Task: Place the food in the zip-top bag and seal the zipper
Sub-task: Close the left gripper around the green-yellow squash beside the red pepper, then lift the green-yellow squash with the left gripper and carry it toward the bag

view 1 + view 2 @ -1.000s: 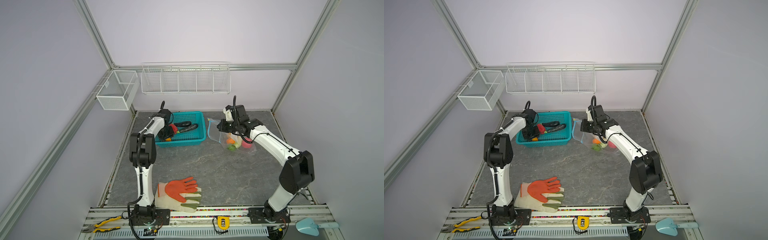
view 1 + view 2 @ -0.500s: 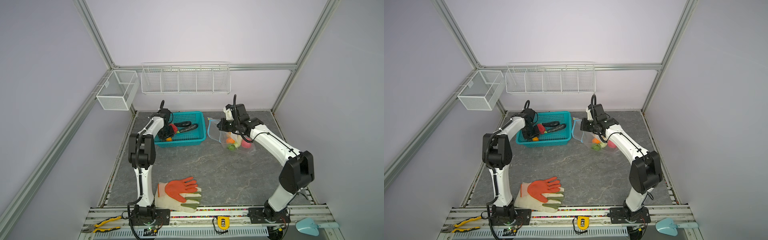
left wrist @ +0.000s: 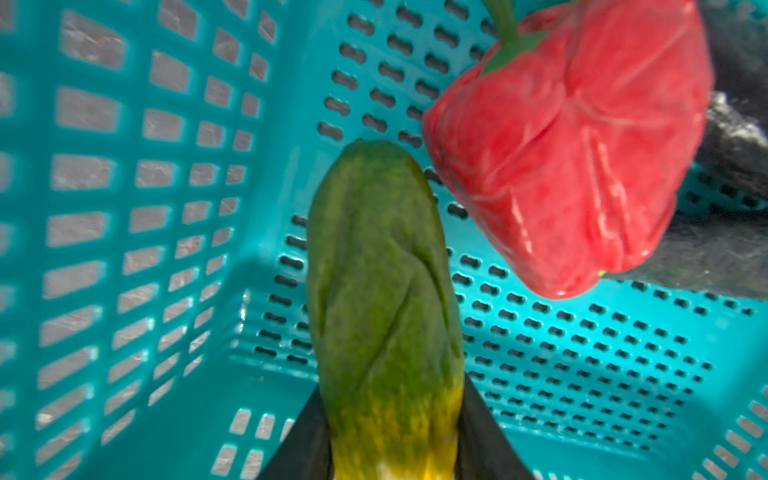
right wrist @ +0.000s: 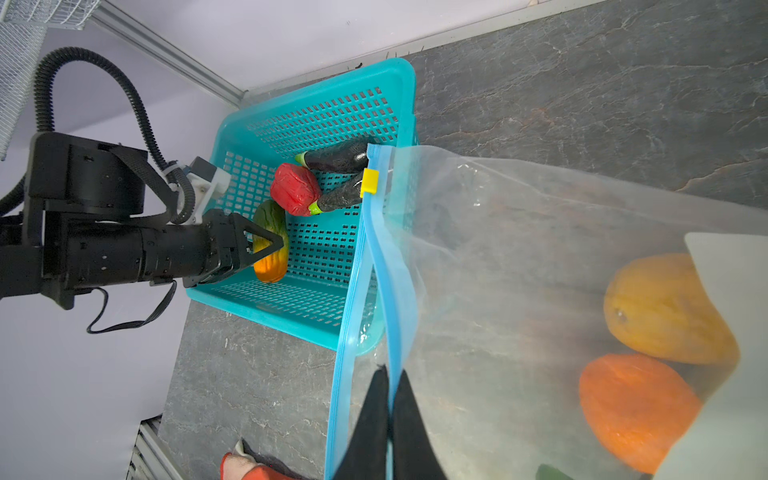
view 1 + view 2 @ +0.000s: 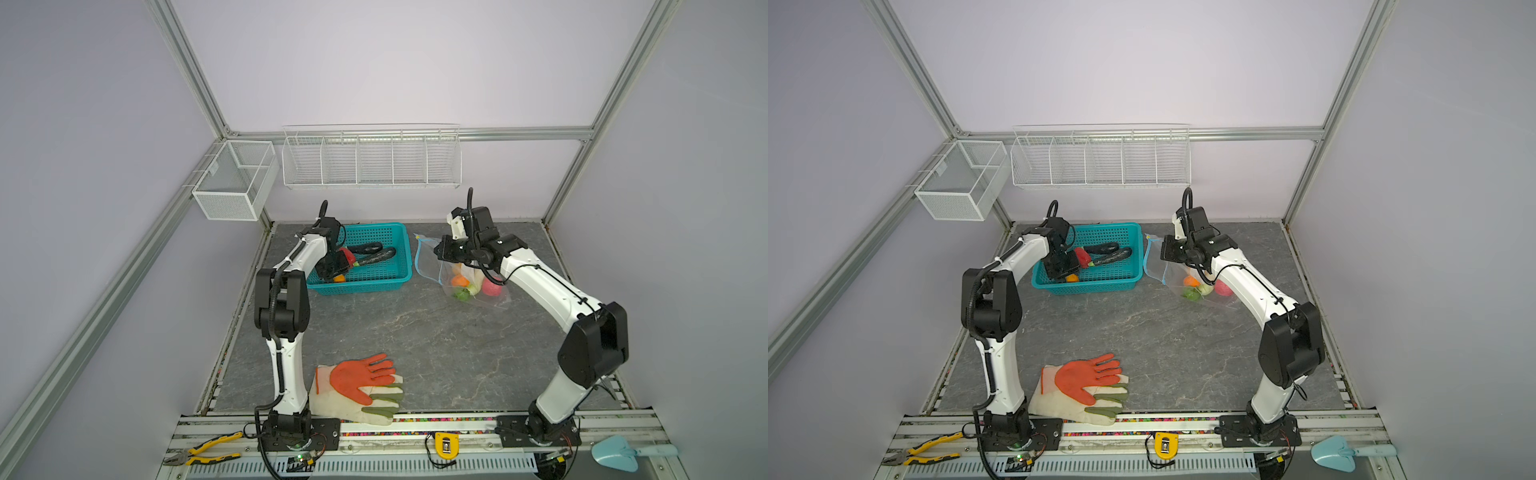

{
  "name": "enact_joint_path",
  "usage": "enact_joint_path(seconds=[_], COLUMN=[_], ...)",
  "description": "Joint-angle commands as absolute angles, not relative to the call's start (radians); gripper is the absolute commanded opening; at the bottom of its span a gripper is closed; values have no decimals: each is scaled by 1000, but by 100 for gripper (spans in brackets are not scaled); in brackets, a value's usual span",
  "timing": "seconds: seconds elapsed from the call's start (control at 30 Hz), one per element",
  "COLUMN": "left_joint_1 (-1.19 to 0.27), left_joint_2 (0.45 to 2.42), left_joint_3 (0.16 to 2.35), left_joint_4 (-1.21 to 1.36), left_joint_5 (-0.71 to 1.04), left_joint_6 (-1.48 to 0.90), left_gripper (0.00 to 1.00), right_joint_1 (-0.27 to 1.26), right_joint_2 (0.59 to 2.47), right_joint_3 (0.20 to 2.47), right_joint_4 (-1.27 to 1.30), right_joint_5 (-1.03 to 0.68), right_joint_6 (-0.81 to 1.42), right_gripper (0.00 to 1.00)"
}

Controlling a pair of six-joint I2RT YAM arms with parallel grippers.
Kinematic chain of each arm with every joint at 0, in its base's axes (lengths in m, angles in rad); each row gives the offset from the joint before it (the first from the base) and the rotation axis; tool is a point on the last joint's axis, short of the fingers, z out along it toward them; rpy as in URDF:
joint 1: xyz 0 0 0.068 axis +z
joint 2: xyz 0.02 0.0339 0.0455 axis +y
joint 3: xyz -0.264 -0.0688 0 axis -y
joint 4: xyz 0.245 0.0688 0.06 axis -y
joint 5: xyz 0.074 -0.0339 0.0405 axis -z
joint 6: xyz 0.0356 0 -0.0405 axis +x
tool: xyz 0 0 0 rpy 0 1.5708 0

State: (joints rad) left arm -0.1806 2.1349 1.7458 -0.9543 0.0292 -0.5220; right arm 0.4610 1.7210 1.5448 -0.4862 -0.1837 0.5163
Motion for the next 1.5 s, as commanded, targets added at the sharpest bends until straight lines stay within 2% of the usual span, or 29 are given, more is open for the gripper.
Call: enact_joint_path(seconds=[0.0,1.47], left_joint_1=[-183,-190], left_joint_2=[2099,2025], left_joint_3=[1724,1697], left_joint_4=[-941,-876], left_joint_5=[62,267], left_joint_6=[-540,-591], left_gripper=[38,36], right_joint_1=[472,484], right_joint_2=[1742,1750], right_joint_3=[1562,1578], right_joint_4=[-492,-494], right_joint_5=[-187,-181], right_joint_6=[514,512], right_gripper=[7,7])
